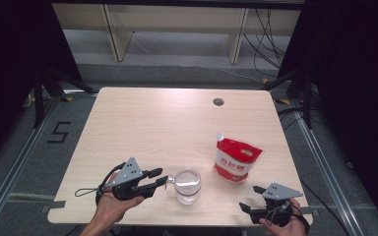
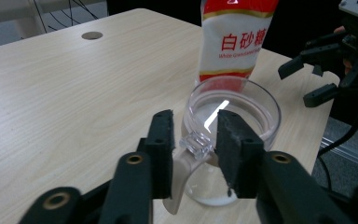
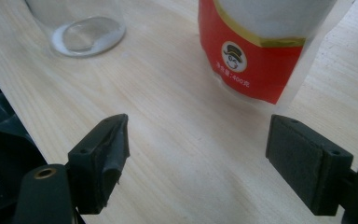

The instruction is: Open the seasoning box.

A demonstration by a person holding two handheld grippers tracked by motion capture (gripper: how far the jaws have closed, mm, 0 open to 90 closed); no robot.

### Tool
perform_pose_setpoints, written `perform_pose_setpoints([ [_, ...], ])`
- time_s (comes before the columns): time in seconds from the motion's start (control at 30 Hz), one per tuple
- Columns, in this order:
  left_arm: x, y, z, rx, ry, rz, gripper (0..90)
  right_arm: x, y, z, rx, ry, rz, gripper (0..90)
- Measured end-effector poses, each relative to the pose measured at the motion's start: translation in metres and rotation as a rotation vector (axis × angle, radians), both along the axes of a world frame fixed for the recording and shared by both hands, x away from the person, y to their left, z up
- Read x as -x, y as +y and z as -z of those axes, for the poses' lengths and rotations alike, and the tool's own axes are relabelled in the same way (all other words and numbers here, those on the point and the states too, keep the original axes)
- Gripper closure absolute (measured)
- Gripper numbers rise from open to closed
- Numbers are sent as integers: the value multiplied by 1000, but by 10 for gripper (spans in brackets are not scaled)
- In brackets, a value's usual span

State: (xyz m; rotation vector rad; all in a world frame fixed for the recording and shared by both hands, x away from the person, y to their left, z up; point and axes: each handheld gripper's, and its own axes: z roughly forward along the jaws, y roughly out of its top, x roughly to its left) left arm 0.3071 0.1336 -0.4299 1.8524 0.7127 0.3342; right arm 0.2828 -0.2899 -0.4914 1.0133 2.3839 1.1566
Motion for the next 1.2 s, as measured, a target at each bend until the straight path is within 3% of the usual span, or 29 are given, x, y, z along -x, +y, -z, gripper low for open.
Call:
perform_pose_setpoints([
  [0.1,-2,-2,-1,-13,-20,12,777,2,1,-1,-5,3,-1,224],
  [0.27,-5,-8,2,-23,-20,15,831,2,3,-2,5,-18,-3,224],
  [0.43,-9,-12,6,-46,-20,14,849,2,5,-2,3,-6,-26,227],
  [0.47,-10,-13,7,-41,-24,18,852,5,6,-2,-4,15,2,228],
  [0.5,-9,-14,9,-30,0,-2,862,4,6,-2,-13,12,1,233],
  [0.6,-12,-15,12,-48,-5,4,871,3,6,-3,-18,-3,-15,235],
  [0.63,-11,-16,14,-41,11,1,871,2,6,-3,-24,-13,-28,236],
  [0.67,-11,-15,14,-65,-5,8,871,2,6,-3,-24,-13,-28,236],
  [0.7,-11,-16,15,-53,1,6,872,3,7,-4,-19,-21,-19,252],
  [0.77,-10,-16,14,-74,-12,12,873,4,9,-3,-28,-7,-44,302],
  [0.87,-11,-16,15,-69,-9,14,872,4,10,-4,-16,-23,-52,315],
  [1.03,-10,-17,16,-50,-1,3,870,7,16,-9,-68,-45,-98,431],
  [1.13,-10,-16,16,-52,-1,0,870,7,19,-11,-71,-58,-107,469],
  [1.2,-9,-16,17,-61,-16,2,869,7,24,-12,-131,-78,-130,519],
])
